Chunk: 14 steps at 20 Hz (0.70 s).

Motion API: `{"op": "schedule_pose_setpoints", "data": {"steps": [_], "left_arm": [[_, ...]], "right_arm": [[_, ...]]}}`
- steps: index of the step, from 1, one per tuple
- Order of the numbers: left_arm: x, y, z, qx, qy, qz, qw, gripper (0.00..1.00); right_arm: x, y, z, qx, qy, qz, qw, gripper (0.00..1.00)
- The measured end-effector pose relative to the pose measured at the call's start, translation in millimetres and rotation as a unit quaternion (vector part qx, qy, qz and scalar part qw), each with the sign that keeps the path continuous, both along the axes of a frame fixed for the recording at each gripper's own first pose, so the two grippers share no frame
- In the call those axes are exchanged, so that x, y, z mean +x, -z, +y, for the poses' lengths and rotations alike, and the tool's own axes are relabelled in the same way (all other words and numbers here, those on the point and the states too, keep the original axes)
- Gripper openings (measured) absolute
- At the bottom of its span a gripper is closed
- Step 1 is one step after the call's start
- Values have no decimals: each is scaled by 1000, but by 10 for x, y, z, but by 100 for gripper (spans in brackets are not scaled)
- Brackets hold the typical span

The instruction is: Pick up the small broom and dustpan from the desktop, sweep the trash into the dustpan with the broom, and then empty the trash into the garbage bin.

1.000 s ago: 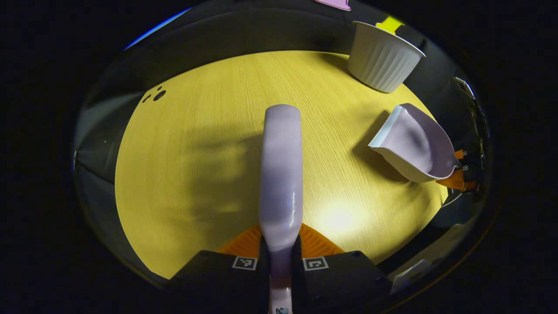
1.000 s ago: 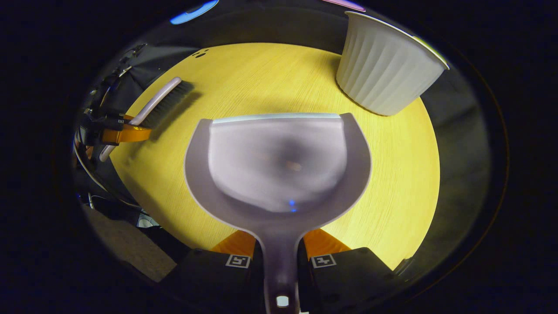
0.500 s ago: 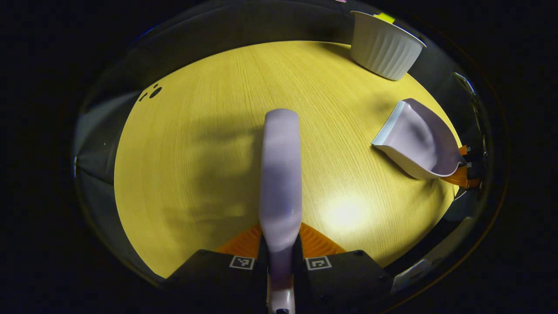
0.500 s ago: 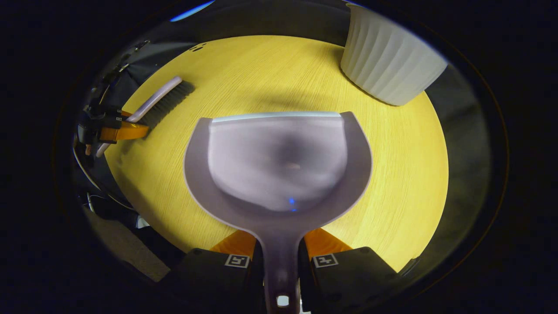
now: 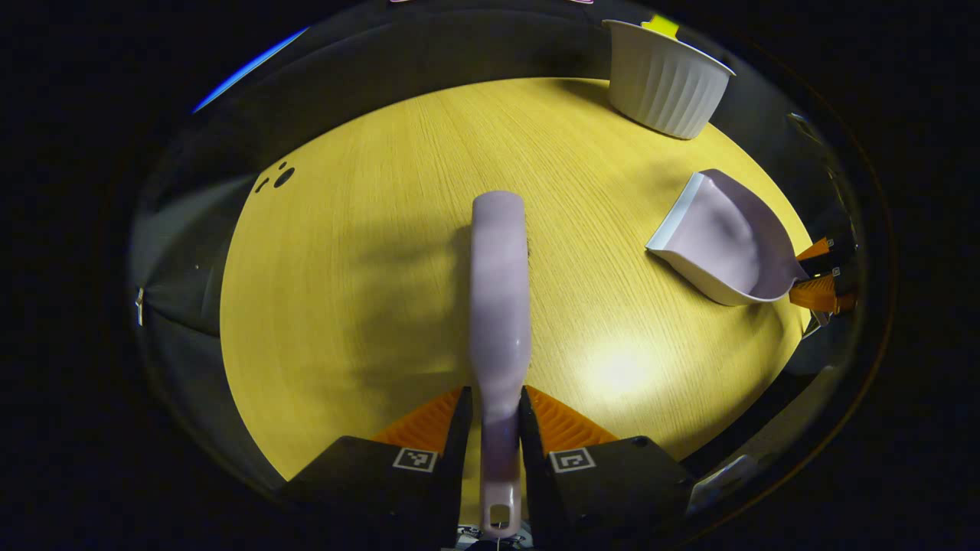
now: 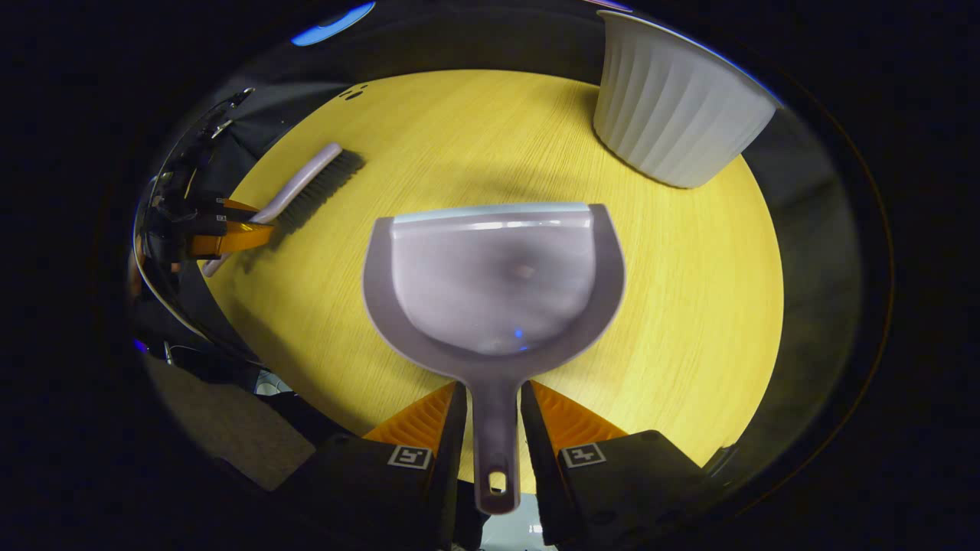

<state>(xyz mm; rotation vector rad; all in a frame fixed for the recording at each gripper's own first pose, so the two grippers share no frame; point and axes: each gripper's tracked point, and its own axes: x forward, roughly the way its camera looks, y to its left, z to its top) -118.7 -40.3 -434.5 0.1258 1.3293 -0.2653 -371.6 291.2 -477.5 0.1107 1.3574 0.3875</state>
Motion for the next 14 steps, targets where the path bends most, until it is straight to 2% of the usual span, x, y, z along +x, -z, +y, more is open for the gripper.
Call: {"op": "schedule_pose_setpoints", "data": {"steps": [1, 2, 4, 5, 6, 8, 11, 14], "left_arm": [[-1, -66, 6, -1, 1, -5, 1000, 41], [3, -136, 18, -2, 3, -11, 1000, 36], [31, -314, 57, -4, 3, -27, 1000, 50], [69, -412, 61, -7, 1, -38, 999, 49], [110, -514, 37, -14, -1, -50, 999, 43], [253, -772, -33, -29, -9, -83, 996, 43], [575, -1251, -106, -45, -15, -156, 987, 43], [888, -1734, -199, -65, -17, -230, 971, 43]], "right_arm": [[10, -113, -16, 4, 2, -6, 1000, 47], [22, -237, -24, 11, 5, -13, 1000, 46], [85, -476, -61, 21, 13, -32, 999, 47], [129, -590, -81, 24, 17, -45, 999, 47], [191, -691, -105, 24, 20, -60, 998, 47], [361, -900, -142, 23, 29, -97, 995, 47], [641, -1246, -184, 29, 49, -154, 986, 47], [903, -1565, -224, 36, 65, -207, 976, 47]]}}
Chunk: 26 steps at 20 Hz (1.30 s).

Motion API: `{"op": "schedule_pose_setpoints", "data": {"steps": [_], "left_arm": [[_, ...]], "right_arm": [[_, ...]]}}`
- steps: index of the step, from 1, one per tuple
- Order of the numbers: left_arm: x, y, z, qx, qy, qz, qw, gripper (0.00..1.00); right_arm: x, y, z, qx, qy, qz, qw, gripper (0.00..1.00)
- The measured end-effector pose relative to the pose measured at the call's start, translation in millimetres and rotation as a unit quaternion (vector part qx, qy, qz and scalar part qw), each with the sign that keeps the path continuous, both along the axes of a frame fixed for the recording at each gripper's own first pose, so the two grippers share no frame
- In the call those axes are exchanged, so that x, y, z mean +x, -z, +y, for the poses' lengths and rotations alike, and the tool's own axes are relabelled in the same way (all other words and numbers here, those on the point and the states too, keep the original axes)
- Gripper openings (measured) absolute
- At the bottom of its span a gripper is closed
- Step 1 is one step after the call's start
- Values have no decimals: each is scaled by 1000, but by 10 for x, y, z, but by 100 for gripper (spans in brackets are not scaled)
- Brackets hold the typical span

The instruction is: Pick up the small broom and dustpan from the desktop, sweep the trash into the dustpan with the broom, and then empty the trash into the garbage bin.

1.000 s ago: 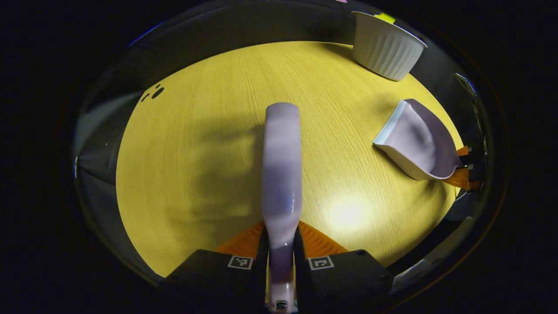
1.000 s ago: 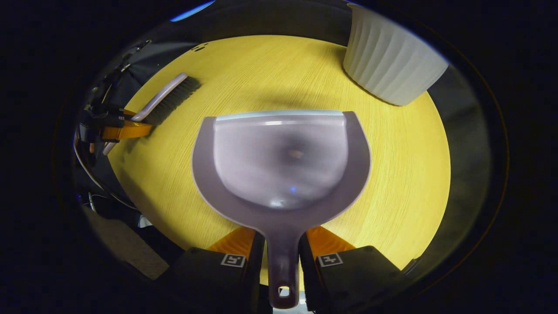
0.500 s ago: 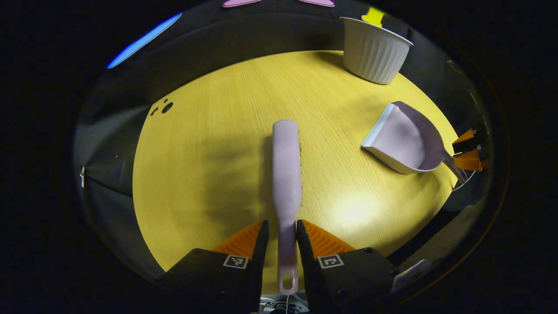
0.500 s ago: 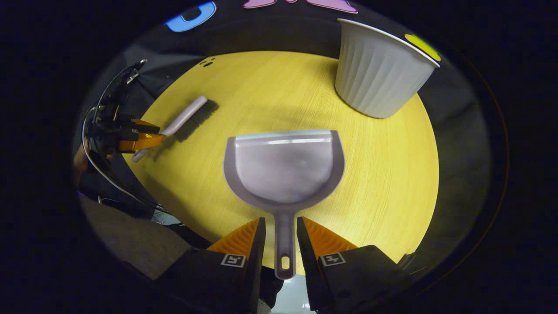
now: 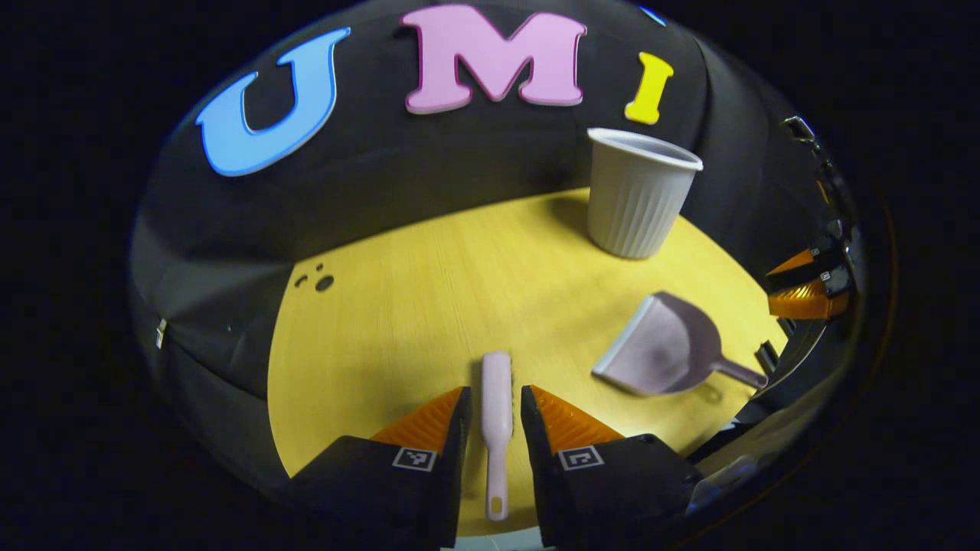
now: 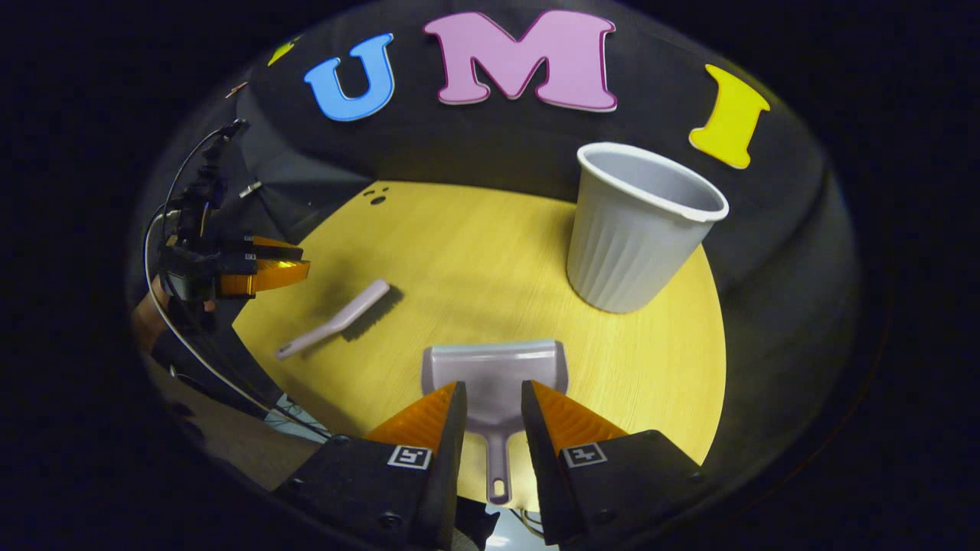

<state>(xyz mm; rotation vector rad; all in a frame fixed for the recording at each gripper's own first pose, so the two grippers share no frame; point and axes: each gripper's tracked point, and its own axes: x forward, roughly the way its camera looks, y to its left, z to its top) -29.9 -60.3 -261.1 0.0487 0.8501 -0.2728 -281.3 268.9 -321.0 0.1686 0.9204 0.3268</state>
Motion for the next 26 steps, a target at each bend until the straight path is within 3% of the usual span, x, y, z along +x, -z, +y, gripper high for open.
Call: {"op": "schedule_pose_setpoints", "data": {"steps": [2, 3, 5, 6, 7, 15, 19, 23, 26], "left_arm": [[118, -252, -33, -12, -2, -38, 999, 43], [163, -364, -39, -15, -3, -56, 998, 49], [232, -579, -72, -25, -3, -89, 996, 36], [257, -680, -98, -31, -2, -105, 994, 35], [266, -784, -108, -38, -1, -121, 992, 41], [243, -1546, -109, -87, -12, -227, 970, 41], [97, -1728, -198, -100, -3, -261, 960, 41], [15, -1715, -332, -119, 9, -259, 958, 41], [48, -1672, -281, -103, 2, -259, 960, 41]], "right_arm": [[146, -229, -54, -3, 8, -41, 999, 47], [211, -352, -66, -5, 11, -63, 998, 47], [326, -589, -62, -3, 14, -104, 994, 47], [371, -659, -63, -2, 17, -126, 992, 47], [412, -736, -61, 0, 18, -146, 989, 47], [583, -1769, -55, 4, 56, -285, 957, 46], [473, -1930, 57, -1, 65, -319, 945, 45], [500, -1989, 157, 8, 83, -319, 944, 46], [552, -1950, 178, 6, 76, -317, 945, 46]]}}
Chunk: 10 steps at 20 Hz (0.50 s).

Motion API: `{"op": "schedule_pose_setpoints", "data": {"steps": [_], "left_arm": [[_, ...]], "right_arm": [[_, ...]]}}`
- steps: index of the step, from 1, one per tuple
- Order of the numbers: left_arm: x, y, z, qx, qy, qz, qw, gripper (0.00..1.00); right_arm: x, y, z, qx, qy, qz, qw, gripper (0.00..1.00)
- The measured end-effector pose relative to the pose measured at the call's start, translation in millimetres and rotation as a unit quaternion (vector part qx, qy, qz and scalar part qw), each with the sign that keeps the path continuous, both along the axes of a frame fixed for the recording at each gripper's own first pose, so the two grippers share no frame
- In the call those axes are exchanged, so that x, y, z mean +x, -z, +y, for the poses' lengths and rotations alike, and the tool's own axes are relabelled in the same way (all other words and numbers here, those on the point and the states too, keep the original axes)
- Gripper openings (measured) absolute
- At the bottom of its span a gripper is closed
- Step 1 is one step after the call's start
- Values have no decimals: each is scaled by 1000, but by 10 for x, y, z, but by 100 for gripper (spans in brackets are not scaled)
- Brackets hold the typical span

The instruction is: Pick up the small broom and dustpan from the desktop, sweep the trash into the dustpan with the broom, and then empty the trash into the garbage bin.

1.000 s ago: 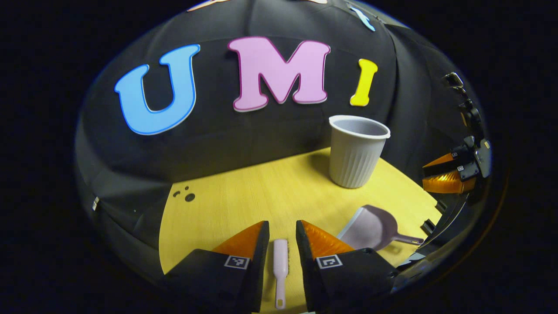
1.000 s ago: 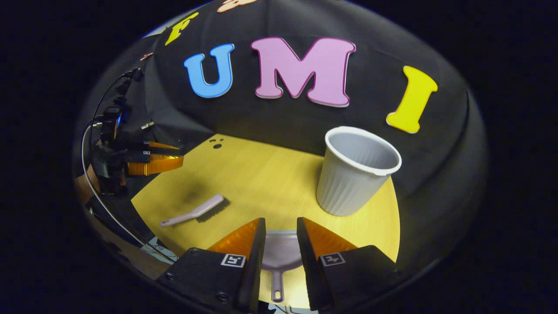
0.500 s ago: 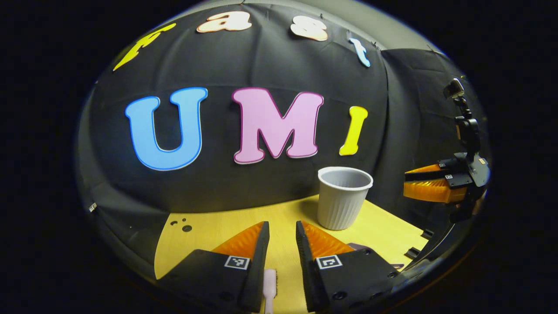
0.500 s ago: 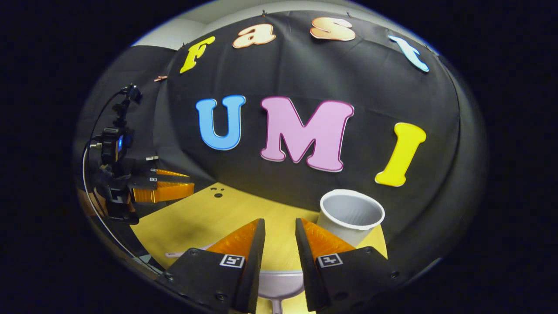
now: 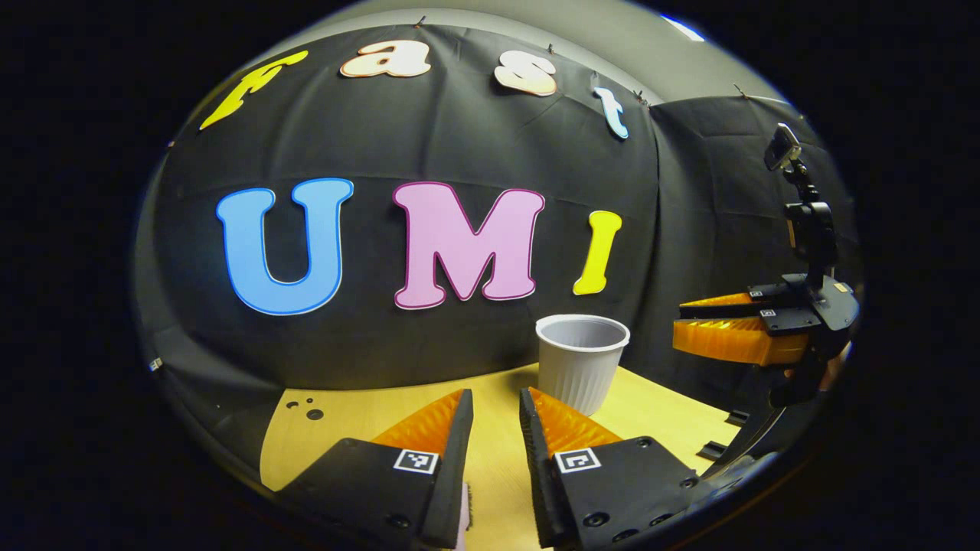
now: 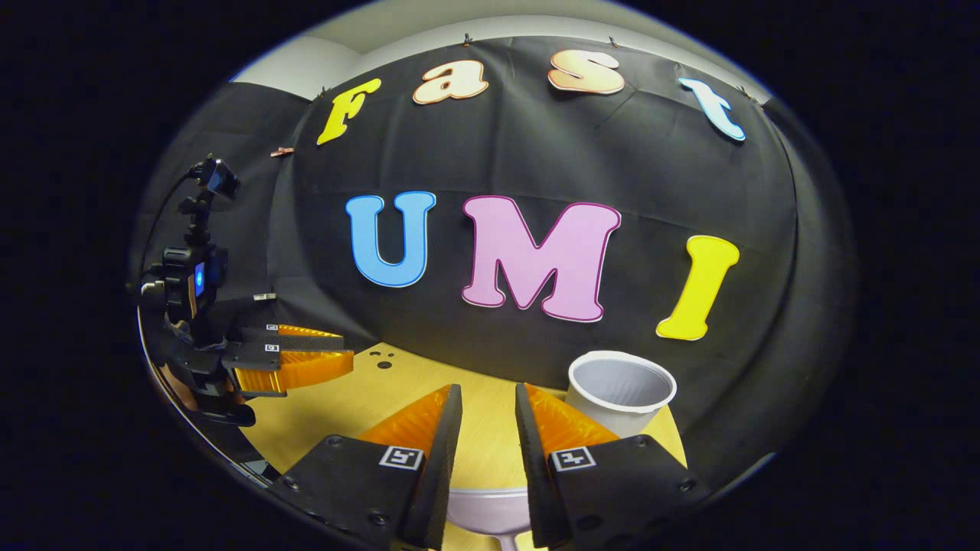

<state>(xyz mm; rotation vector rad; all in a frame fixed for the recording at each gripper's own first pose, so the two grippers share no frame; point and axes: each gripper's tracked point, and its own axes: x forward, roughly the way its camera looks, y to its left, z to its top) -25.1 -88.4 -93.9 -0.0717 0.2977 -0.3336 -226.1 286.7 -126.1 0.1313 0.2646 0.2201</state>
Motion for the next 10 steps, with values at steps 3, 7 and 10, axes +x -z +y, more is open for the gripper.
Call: {"op": "schedule_pose_setpoints", "data": {"steps": [3, 7, 10], "left_arm": [[19, 21, 16, -5, -18, 11, 1000, 41], [78, 176, 0, -15, -45, 29, 998, 41], [138, 262, -32, -33, -76, 44, 996, 42]], "right_arm": [[24, 87, -11, -1, -16, 2, 1000, 46], [63, 265, -74, 6, -48, 11, 999, 46], [86, 356, -144, 7, -71, 9, 997, 46]]}}
